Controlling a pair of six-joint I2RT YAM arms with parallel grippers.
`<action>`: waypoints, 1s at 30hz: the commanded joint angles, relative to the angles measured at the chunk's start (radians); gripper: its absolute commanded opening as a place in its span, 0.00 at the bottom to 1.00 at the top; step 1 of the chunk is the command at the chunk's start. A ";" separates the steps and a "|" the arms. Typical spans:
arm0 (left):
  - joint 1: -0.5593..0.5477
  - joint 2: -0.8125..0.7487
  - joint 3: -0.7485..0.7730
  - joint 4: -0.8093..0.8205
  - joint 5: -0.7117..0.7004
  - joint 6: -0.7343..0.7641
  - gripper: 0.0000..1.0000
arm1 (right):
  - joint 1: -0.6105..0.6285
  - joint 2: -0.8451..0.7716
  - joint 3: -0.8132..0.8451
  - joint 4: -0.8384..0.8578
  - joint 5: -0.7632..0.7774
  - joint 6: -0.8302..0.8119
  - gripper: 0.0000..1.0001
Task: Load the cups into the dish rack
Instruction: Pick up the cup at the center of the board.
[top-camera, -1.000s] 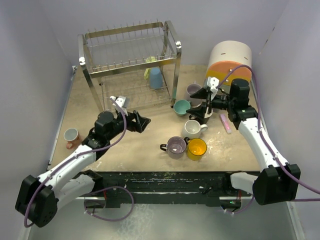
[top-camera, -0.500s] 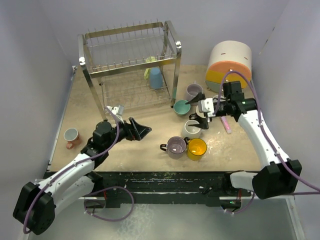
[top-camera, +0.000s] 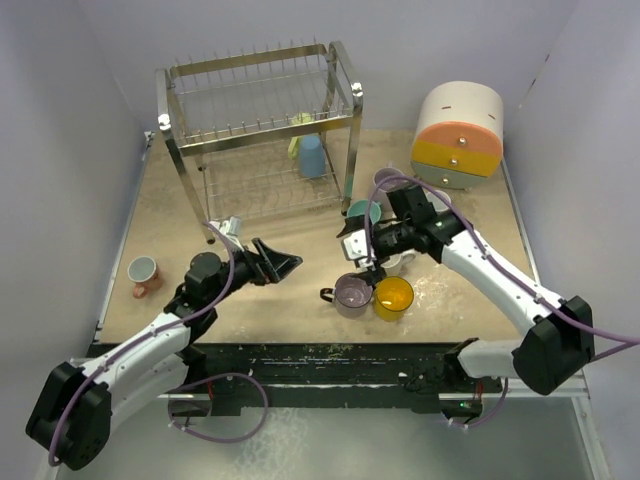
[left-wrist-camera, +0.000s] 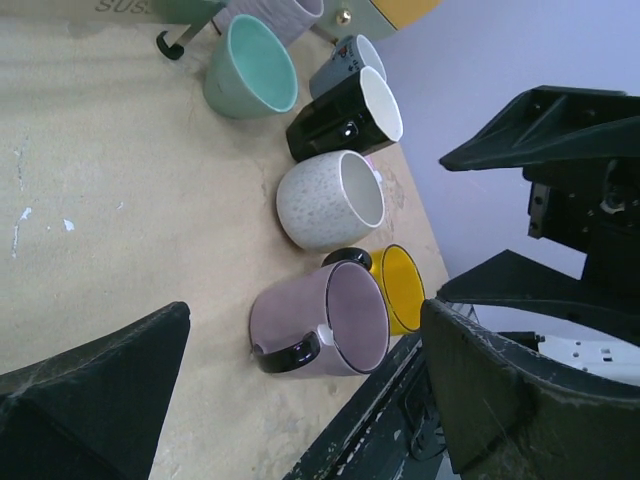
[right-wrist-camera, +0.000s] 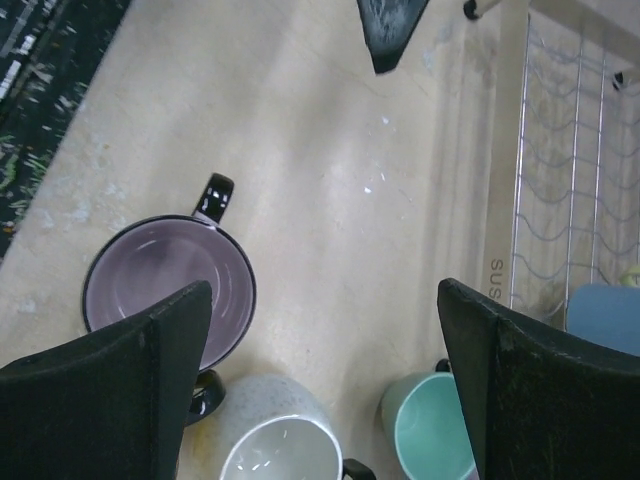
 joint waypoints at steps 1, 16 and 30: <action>0.004 -0.071 -0.030 -0.012 -0.069 -0.026 0.99 | 0.063 0.015 -0.038 0.158 0.190 0.158 0.93; 0.004 -0.103 -0.049 -0.017 -0.097 -0.071 0.96 | 0.143 0.167 -0.107 0.167 0.393 0.179 0.56; 0.004 -0.092 -0.040 -0.004 -0.071 -0.107 0.94 | 0.161 0.272 -0.023 0.109 0.403 0.250 0.10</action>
